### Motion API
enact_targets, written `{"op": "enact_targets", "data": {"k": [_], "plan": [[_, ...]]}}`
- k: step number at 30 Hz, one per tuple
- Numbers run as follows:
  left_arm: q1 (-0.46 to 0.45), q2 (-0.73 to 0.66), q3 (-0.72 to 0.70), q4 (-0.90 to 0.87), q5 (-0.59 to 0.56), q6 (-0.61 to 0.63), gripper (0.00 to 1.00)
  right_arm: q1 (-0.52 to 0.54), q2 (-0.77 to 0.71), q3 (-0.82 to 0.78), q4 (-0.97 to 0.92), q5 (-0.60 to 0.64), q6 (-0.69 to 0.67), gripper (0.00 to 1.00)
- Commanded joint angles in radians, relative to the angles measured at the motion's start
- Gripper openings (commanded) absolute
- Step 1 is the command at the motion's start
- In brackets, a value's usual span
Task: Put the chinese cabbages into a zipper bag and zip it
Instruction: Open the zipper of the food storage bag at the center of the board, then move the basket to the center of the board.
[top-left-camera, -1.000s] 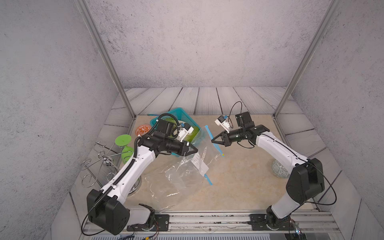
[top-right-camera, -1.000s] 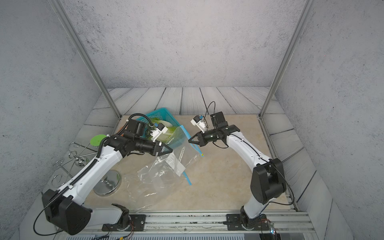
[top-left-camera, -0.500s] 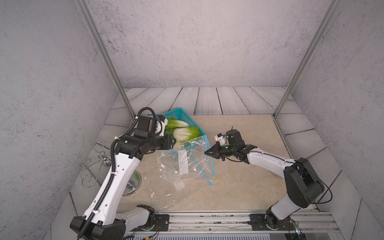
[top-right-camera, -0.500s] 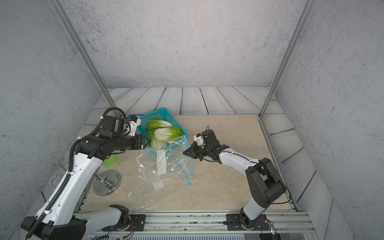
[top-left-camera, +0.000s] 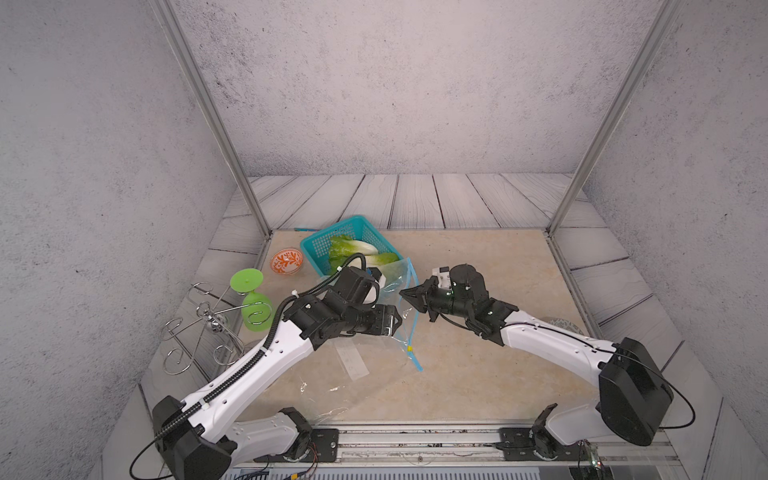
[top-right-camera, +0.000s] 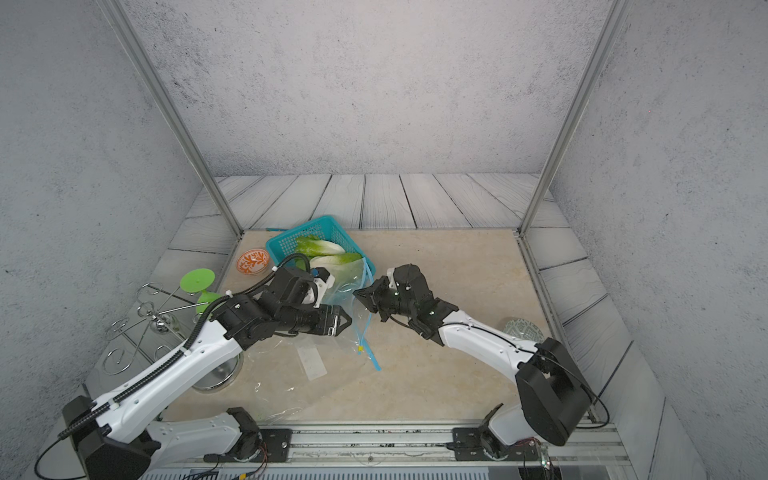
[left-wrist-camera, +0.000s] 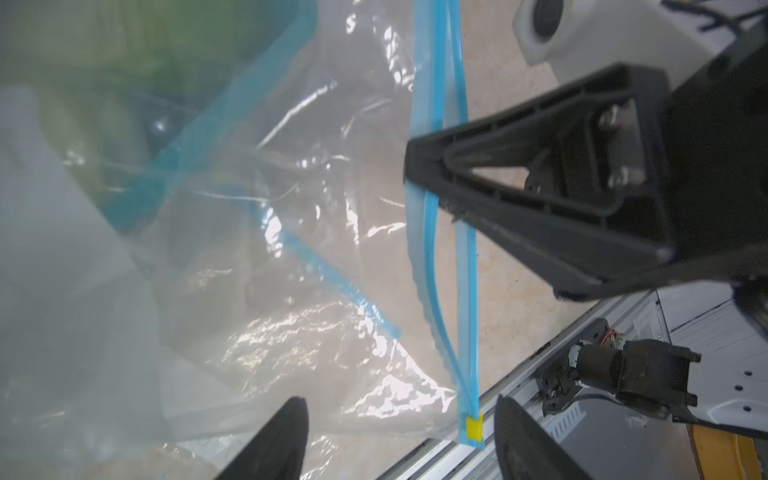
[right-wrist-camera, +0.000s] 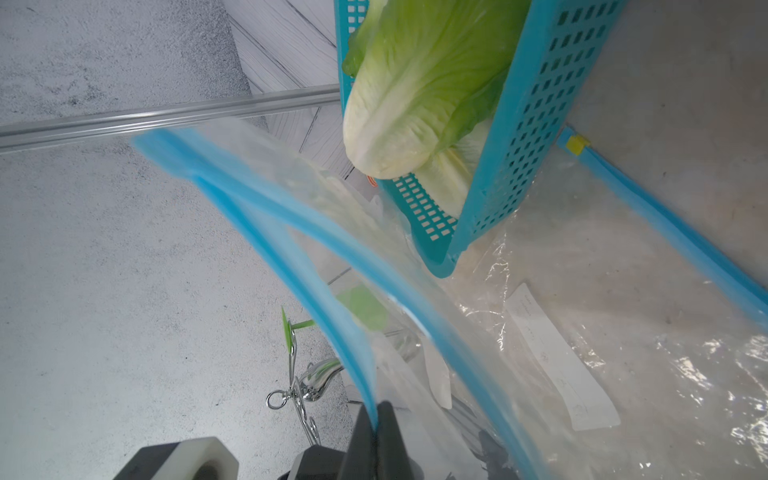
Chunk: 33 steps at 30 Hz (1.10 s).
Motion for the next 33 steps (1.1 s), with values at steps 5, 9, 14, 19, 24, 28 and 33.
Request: {"op": "enact_targets", "data": {"k": [5,9,14,19,24,28,33], "plan": [[-0.013,0.041,-0.054,0.114,-0.078,-0.042,0.67,0.031,-0.005,0.016,0.020,0.038,0.070,0.00],[-0.014,0.064,-0.049,0.155,-0.104,-0.041,0.63,0.052,0.008,0.022,0.029,0.035,0.083,0.00],[-0.013,0.061,-0.095,0.209,-0.128,-0.072,0.36,0.056,0.017,0.030,0.032,0.025,0.075,0.00],[-0.013,0.027,-0.106,0.185,-0.165,-0.083,0.00,0.045,0.017,0.062,-0.024,0.018,-0.006,0.00],[0.015,-0.021,-0.105,0.130,-0.196,-0.099,0.00,0.007,0.024,0.203,-0.190,-0.016,-0.211,0.19],[0.105,-0.054,-0.049,-0.014,-0.179,-0.112,0.00,-0.093,0.068,0.479,-0.507,-0.108,-0.524,0.47],[0.249,-0.135,0.040,-0.113,-0.152,-0.079,0.00,-0.186,0.163,0.747,-0.820,-0.008,-0.867,0.64]]}}
